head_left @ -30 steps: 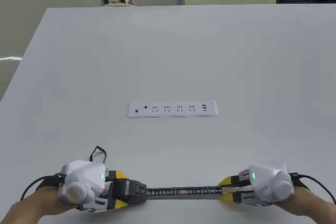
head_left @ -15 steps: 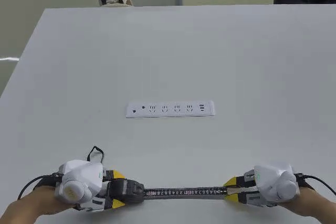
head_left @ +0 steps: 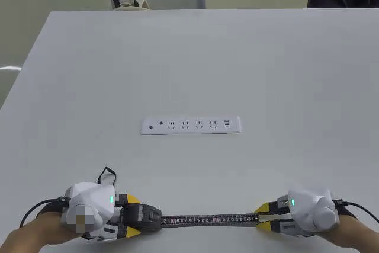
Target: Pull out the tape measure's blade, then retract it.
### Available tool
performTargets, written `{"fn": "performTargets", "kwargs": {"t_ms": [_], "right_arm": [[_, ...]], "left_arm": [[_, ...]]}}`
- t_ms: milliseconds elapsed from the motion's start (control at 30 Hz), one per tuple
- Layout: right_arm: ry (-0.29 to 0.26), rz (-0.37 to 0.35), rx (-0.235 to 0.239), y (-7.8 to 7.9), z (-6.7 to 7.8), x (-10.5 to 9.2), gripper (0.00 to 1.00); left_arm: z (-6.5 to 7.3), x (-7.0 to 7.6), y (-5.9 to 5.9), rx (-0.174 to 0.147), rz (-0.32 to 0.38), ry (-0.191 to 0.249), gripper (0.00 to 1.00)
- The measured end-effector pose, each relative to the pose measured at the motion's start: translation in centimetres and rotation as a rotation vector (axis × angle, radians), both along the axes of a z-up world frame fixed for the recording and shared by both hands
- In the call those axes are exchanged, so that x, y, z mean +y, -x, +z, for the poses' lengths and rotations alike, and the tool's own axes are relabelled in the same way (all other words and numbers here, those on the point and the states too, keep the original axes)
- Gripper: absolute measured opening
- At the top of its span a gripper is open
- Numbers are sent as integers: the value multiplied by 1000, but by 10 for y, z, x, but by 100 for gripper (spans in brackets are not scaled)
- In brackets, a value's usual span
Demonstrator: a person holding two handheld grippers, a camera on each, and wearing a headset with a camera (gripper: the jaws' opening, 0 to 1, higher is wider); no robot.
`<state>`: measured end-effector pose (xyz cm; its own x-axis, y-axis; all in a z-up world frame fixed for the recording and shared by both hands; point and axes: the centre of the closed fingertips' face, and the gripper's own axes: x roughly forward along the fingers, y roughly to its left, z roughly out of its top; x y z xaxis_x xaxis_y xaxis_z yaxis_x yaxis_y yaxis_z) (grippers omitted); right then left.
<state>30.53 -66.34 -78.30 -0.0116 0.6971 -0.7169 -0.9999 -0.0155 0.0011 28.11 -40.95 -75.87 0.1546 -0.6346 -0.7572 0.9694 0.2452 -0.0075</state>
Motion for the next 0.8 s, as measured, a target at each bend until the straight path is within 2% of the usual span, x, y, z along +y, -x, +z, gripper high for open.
{"fn": "performTargets", "kwargs": {"t_ms": [267,500,533,567,633,800], "right_arm": [[17,6,-33,-1,1,1,12],[39,12,-42,3,0,1,14],[70,-22,-28,3,-3,-4,14],[50,-5,-38,2,-2,0,14],[51,-9,-46,2,-3,1,14],[52,-17,-43,6,-1,5,24]], "left_arm": [[-1,0,-1,-25,-1,-2,33],[-5,1,-2,-56,-35,-48,33],[-5,1,-2,-59,-38,-52,33],[-4,0,-2,-63,-42,-55,34],[-6,0,-2,-71,-47,-60,35],[-4,-2,-1,-85,-51,-66,40]]}}
